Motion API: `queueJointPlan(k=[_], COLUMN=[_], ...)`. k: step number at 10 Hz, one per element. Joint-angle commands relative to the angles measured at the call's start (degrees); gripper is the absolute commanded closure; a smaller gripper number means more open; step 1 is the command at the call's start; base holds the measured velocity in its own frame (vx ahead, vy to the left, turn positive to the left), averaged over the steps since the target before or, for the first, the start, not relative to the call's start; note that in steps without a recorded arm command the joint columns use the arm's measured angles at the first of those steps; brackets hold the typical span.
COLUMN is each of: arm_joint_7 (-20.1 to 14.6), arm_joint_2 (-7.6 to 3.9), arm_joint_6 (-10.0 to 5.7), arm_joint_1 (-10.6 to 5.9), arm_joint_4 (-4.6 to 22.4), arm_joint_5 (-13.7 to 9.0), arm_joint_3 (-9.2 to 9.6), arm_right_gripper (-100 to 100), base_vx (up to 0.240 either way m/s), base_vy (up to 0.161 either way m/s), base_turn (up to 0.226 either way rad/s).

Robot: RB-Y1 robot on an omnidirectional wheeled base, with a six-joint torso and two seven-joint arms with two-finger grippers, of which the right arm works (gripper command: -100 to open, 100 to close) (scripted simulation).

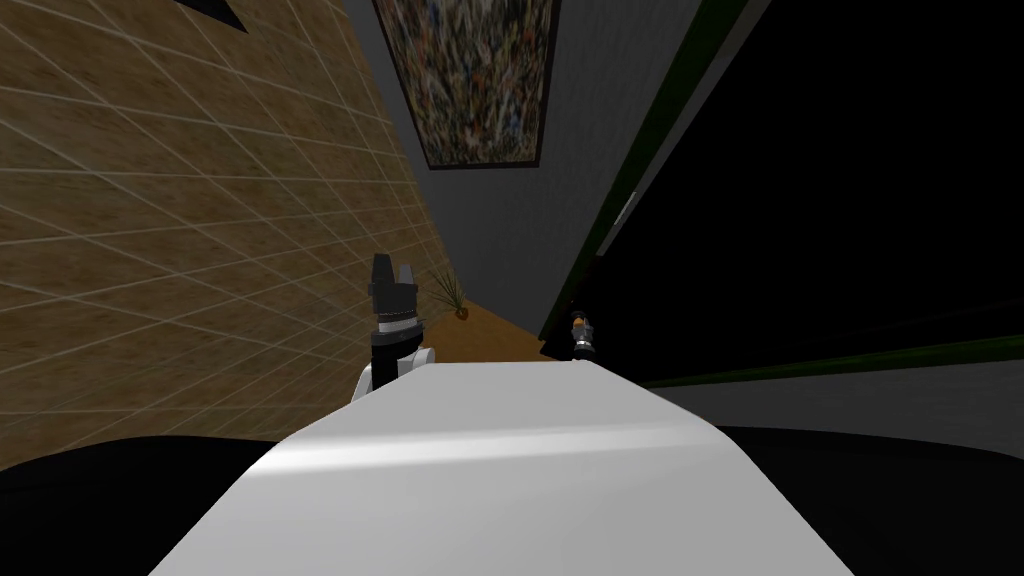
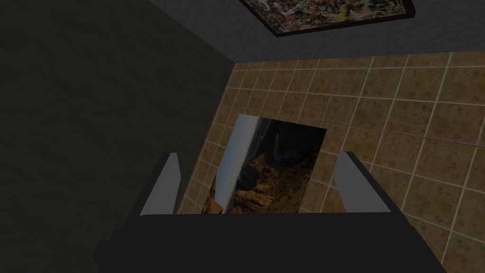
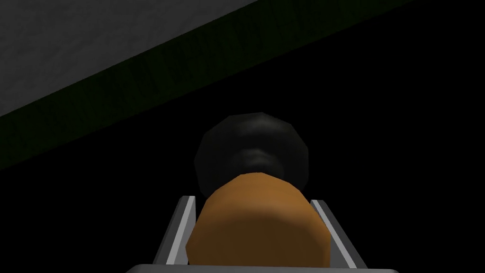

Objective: Pull the door open

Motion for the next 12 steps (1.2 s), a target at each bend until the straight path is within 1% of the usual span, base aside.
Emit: queueJointPlan(k=[1, 2, 3, 4, 5, 6, 7, 8, 9, 10, 11, 12], arm_joint_7=[-2.9, -3.4, -5.4, -5.8, -7.9, -8.2, -10.4, -10.5, -12.8, -12.9, -15.2, -16.6], arm_joint_2=[0.09, 0.09, 0.10, 0.10, 0.10, 0.10, 0.11, 0.11, 0.12, 0.12, 0.12, 0.13], arm_joint_6=[-0.12, -0.12, -0.09, -0.09, -0.07, -0.07, -0.05, -0.05, -0.02, -0.02, 0.00, 0.02], arm_joint_1=[-0.10, -0.10, -0.09, -0.09, -0.09, -0.09, -0.09, -0.09, -0.08, -0.08, -0.08, -0.07], arm_joint_4=[-0.3, -0.3, -0.3, -0.3, -0.3, -0.3, -0.3, -0.3, -0.3, -0.3, -0.3, -0.3], arm_joint_5=[-0.5, -0.5, -0.9, -0.9, -1.4, -1.4, -1.8, -1.8, -2.2, -2.2, -2.6, -3.0], arm_joint_3=[0.08, 0.08, 0.09, 0.09, 0.11, 0.11, 0.13, 0.13, 0.15, 0.15, 0.16, 0.18], arm_right_gripper=[100, 100, 100, 100, 100, 100, 100, 100, 100, 100, 100, 100], base_vx=[-0.039, -0.031, -0.032, -0.030, -0.044, -0.034, -0.039, -0.034, -0.038, -0.035, -0.037, -0.053], base_vy=[-0.013, -0.005, -0.005, -0.009, -0.009, -0.005, -0.007, -0.008, -0.011, -0.010, -0.006, -0.013], base_turn=[0.052, 0.034, 0.061, 0.037, 0.060, 0.034, 0.062, 0.035, 0.067, 0.034, 0.061, 0.092])
